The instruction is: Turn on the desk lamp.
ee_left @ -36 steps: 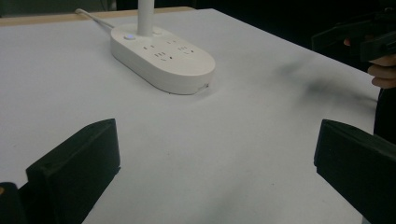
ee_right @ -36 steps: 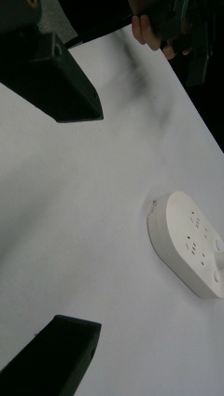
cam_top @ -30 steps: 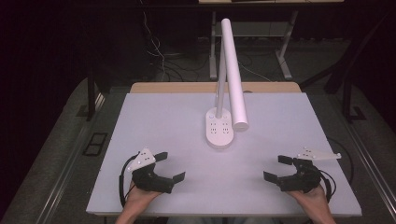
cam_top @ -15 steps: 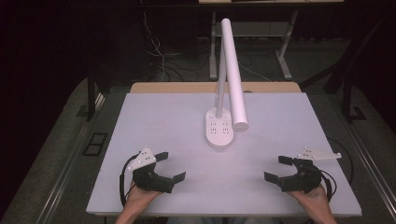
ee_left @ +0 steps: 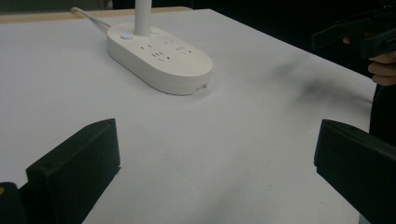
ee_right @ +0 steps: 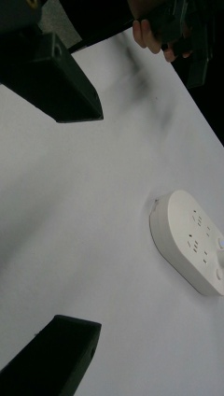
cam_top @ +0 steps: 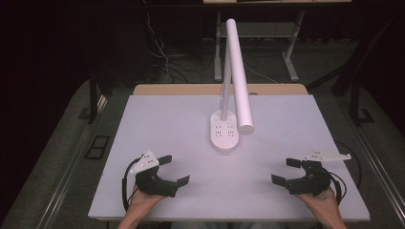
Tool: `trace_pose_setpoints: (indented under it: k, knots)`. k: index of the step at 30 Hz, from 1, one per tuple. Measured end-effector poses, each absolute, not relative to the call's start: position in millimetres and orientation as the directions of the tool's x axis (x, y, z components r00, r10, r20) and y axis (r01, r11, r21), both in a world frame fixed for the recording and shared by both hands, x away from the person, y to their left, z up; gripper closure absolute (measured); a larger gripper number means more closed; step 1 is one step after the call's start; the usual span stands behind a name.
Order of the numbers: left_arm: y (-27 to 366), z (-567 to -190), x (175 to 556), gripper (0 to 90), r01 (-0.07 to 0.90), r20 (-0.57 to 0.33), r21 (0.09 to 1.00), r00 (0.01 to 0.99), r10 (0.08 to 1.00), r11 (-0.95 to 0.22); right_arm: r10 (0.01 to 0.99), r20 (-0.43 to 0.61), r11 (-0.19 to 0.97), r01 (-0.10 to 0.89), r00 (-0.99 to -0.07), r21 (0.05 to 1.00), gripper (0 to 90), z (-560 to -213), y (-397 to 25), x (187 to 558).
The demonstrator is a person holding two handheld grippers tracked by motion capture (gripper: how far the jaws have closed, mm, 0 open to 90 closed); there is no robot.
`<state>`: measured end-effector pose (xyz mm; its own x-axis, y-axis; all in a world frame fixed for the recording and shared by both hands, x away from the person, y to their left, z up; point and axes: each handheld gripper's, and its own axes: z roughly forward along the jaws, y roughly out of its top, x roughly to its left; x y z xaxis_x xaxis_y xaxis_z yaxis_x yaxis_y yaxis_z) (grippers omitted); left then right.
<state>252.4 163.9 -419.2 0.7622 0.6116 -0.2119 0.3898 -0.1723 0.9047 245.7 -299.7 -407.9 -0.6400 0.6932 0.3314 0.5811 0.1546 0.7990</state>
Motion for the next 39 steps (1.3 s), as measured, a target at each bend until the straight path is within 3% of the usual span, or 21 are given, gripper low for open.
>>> trace_pose_setpoints:
  k: [39]
  knots:
    - [166,-419,251,0.0,0.393,-0.214,0.905,0.752,0.624,-0.163,0.654,0.293,0.256,0.569,-0.697,0.782,0.8,-372,-277,287]
